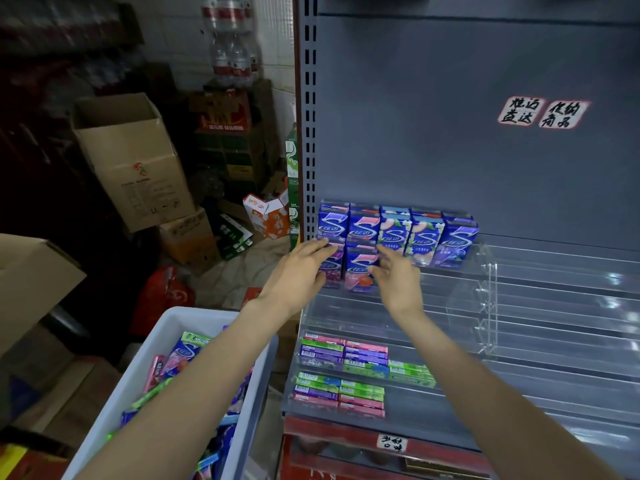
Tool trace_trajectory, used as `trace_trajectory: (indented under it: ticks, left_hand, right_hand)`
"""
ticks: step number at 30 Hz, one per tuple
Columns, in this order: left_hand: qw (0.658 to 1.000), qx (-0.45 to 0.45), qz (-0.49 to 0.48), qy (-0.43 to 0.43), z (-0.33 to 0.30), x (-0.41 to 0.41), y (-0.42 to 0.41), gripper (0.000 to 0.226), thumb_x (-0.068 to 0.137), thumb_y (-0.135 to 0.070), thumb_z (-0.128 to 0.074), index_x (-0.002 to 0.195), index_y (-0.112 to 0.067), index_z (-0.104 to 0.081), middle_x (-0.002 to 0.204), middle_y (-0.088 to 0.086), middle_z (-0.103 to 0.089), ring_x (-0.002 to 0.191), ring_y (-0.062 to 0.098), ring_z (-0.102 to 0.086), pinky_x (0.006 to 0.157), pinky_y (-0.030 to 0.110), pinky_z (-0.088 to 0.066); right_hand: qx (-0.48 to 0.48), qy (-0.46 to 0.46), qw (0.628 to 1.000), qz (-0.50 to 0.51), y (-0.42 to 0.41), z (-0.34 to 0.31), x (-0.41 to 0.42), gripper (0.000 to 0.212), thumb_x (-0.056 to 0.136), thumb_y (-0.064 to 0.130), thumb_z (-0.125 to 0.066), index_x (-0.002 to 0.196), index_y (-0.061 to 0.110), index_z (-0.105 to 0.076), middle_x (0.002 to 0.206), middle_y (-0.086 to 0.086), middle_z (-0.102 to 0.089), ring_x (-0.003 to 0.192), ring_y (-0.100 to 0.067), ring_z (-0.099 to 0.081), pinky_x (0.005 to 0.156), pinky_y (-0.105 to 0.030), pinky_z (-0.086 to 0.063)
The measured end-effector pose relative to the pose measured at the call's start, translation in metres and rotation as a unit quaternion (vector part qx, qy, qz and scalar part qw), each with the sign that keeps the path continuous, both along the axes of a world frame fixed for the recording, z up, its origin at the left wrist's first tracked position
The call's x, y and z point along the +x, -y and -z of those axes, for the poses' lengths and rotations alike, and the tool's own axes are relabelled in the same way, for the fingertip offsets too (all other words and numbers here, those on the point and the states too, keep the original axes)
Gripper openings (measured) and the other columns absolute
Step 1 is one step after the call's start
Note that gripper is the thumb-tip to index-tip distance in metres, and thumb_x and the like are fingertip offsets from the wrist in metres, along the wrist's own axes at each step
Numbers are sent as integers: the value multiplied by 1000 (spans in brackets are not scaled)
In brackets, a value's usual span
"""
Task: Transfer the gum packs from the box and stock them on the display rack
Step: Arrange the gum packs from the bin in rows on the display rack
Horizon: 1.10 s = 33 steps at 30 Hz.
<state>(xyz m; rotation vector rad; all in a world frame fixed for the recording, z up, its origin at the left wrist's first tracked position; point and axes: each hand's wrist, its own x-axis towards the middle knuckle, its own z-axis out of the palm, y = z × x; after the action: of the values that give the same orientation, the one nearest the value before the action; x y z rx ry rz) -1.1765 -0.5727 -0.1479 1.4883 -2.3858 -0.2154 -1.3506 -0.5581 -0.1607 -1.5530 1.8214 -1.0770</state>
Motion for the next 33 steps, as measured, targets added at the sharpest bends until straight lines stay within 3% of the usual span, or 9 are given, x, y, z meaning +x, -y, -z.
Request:
trace_trajectory:
  ticks: [4, 7, 10, 13, 16, 21, 25, 30, 33]
  left_hand:
    - [999, 15, -9, -34, 1, -3, -1, 55, 96, -15, -51, 146, -22, -32, 153, -2, -28, 141, 12, -19, 111, 24, -26]
    - [998, 9, -18, -57, 1, -3, -5, 52, 95, -15, -52, 145, -22, -35, 152, -1, -30, 140, 13, -21, 110, 25, -28]
    - [991, 0, -36, -126, 0, 3, -14, 48, 95, -15, -52, 141, -20, -41, 147, -1, -35, 136, 12, -27, 106, 25, -34]
    - [981, -31, -62, -184, 4, 20, -28, 38, 93, -13, -54, 131, -18, -52, 132, 1, -50, 124, 15, -43, 100, 31, -41]
    - [971, -35, -98, -216, 17, 52, -44, 28, 91, -12, -57, 119, -17, -60, 117, 1, -58, 108, 17, -54, 87, 33, -47]
    - [964, 14, -168, -208, 55, 132, -65, 19, 91, -13, -58, 109, -15, -64, 101, -1, -64, 89, 14, -59, 77, 28, -47]
    - [943, 115, -221, -221, 90, 204, -75, 12, 88, -6, -59, 98, -10, -65, 80, 1, -66, 74, 19, -63, 66, 25, -44]
    - [931, 209, -234, -186, 138, 275, -74, 12, 87, -8, -61, 98, -6, -66, 96, 9, -70, 91, 25, -65, 75, 24, -43]
    - [932, 255, -204, -156, 166, 292, -71, 23, 88, -6, -60, 111, -3, -63, 113, 15, -64, 102, 31, -61, 83, 27, -42]
  right_hand:
    - [-3, -17, 1000, -6, -1, 4, 5, 35, 90, 1, -58, 125, 0, -54, 111, -15, -65, 102, -24, -64, 90, -28, -48]
    - [7, -38, 999, -13, -2, 4, 5, 47, 88, 9, -64, 132, 3, -48, 117, -14, -62, 109, -25, -60, 98, -36, -46]
    - [-47, -76, 996, 9, -14, 1, 2, 54, 87, 12, -64, 137, 11, -42, 130, -7, -48, 123, -19, -45, 105, -28, -34]
    - [-106, -110, 988, -16, -31, -3, 11, 41, 89, 13, -61, 129, 16, -50, 122, -1, -47, 116, -13, -46, 98, -19, -34]
    - [-102, -110, 985, -89, -42, -2, 38, 30, 91, 15, -59, 120, 15, -56, 111, 4, -49, 104, -9, -49, 90, -16, -36]
    - [-46, -94, 976, -192, -46, 20, 110, 21, 89, 9, -58, 109, 10, -61, 98, 3, -53, 84, -6, -51, 77, -11, -36]
    - [36, -91, 968, -232, -48, 63, 176, 20, 91, 7, -53, 109, 9, -61, 99, -2, -55, 85, -11, -55, 79, -19, -43]
    - [157, -72, 964, -203, -50, 121, 242, 25, 93, 9, -53, 118, 6, -57, 113, -9, -62, 101, -21, -60, 86, -22, -45]
    - [219, -92, 955, -177, -49, 155, 265, 35, 92, 13, -55, 126, 8, -51, 125, -13, -57, 113, -26, -55, 97, -36, -43]
